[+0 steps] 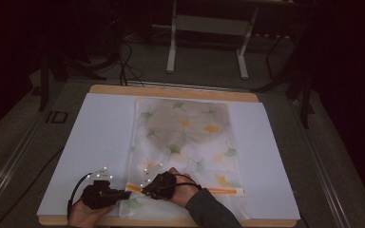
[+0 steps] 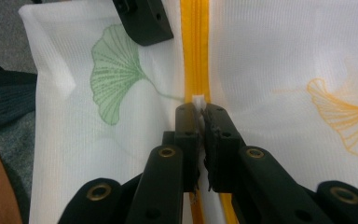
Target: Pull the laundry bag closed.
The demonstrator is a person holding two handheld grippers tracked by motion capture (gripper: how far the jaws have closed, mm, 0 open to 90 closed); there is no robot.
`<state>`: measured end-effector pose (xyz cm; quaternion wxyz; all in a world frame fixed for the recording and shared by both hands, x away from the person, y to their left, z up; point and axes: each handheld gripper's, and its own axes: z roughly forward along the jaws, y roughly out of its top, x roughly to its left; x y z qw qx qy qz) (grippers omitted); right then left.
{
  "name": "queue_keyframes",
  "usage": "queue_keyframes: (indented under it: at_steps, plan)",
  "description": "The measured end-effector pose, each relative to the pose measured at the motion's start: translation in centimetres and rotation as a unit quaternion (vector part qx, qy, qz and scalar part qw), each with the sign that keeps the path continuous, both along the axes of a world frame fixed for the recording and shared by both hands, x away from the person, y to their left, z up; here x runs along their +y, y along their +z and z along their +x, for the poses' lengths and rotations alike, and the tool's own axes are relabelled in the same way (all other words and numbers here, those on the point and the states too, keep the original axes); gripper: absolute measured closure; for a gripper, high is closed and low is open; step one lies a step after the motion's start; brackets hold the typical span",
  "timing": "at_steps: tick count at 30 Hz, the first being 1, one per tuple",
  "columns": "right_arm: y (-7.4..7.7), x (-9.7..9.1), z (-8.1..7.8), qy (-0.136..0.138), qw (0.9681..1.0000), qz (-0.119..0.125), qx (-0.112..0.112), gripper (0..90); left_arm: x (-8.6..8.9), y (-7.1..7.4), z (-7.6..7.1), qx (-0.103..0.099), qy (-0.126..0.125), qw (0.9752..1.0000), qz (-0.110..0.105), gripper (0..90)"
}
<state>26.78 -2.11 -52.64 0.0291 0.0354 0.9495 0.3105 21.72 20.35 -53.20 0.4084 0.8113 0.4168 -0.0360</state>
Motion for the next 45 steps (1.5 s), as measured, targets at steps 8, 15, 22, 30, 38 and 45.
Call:
queue_keyframes:
  at_steps: [8,15,22,30,38,45]
  plan:
    - [0.1,-0.5,0.0,0.001,1.0,-0.006,-0.001,84.8,0.0,0.0,0.0,-0.001,0.0,1.0,0.0,88.4]
    - [0.2,-1.0,0.0,0.002,0.9999,-0.012,-0.003,84.8,0.1,0.1,0.0,-0.002,-0.001,1.0,-0.004,88.4]
    - [0.2,-1.6,-0.2,-0.001,0.9999,-0.015,-0.005,84.8,0.1,0.1,0.0,-0.003,-0.001,1.0,-0.004,88.4]
    - [0.3,-2.2,-0.2,-0.003,0.9998,-0.019,-0.003,84.9,0.1,0.1,0.0,-0.004,-0.001,1.0,-0.002,88.4]
    - [0.4,-2.8,-0.2,-0.003,0.9997,-0.023,-0.006,84.9,0.1,0.1,0.0,-0.004,-0.001,1.0,-0.002,88.3]
    - [0.4,-3.3,-0.2,-0.005,0.9995,-0.029,-0.007,85.0,0.2,0.1,0.0,-0.004,0.0,1.0,-0.003,88.4]
